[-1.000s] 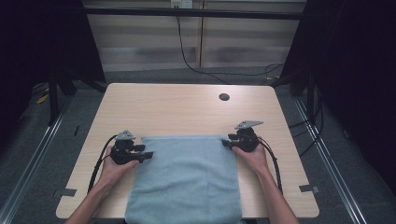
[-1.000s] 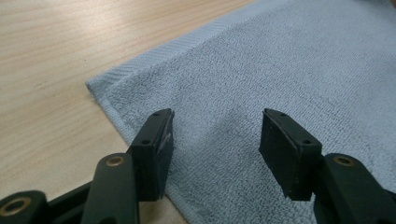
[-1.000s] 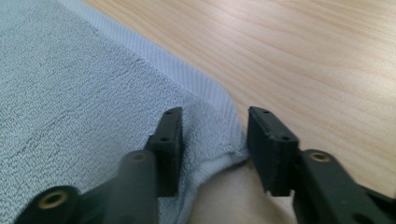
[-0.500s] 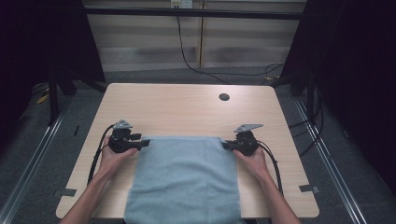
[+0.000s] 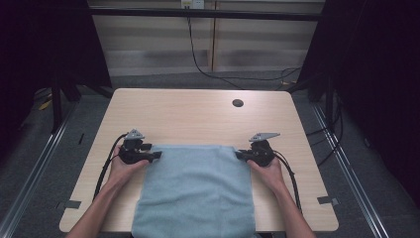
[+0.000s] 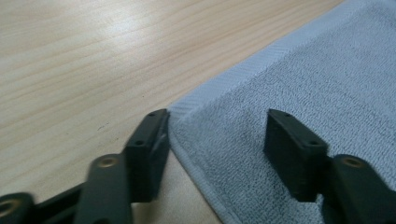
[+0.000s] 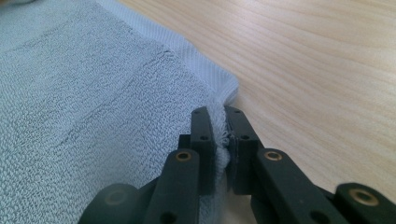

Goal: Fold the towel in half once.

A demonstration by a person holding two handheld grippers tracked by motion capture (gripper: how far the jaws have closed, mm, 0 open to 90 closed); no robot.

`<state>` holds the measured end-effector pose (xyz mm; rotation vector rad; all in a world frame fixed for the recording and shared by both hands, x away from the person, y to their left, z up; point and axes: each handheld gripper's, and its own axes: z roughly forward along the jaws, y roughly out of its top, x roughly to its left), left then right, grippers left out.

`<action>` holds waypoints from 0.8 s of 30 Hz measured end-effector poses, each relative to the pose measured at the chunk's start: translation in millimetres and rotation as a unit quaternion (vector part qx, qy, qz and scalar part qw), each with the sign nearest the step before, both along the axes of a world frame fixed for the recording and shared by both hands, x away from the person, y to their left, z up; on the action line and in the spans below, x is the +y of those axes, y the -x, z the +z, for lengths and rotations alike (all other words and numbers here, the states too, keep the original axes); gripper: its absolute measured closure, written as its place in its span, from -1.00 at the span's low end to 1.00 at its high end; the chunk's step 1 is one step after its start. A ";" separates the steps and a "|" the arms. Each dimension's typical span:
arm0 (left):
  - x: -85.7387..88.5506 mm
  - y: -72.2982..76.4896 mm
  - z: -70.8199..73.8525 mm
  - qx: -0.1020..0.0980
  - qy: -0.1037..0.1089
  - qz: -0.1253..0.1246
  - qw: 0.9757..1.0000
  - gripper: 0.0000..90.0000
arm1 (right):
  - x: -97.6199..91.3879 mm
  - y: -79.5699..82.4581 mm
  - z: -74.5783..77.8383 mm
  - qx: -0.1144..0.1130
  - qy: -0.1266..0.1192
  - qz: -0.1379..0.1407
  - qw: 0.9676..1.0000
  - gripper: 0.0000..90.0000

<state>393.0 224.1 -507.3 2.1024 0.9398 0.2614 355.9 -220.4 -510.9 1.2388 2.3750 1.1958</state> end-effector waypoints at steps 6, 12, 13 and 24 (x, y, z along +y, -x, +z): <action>-6.9 6.1 -0.6 -0.021 -0.012 -0.027 0.999 0.16 | 1.6 0.6 -0.6 0.003 -0.007 -0.005 1.000 0.85; -6.2 5.8 -2.7 0.007 0.023 -0.034 0.999 0.81 | 3.1 0.1 -1.2 0.008 -0.016 0.000 1.000 0.85; -3.9 4.2 -3.4 0.022 0.038 -0.033 0.999 0.83 | 3.2 -0.3 -1.6 0.013 -0.023 0.006 1.000 0.86; 2.7 9.7 13.4 0.011 0.066 -0.047 0.997 0.86 | -6.7 3.0 23.5 -0.017 -0.072 0.006 0.997 0.86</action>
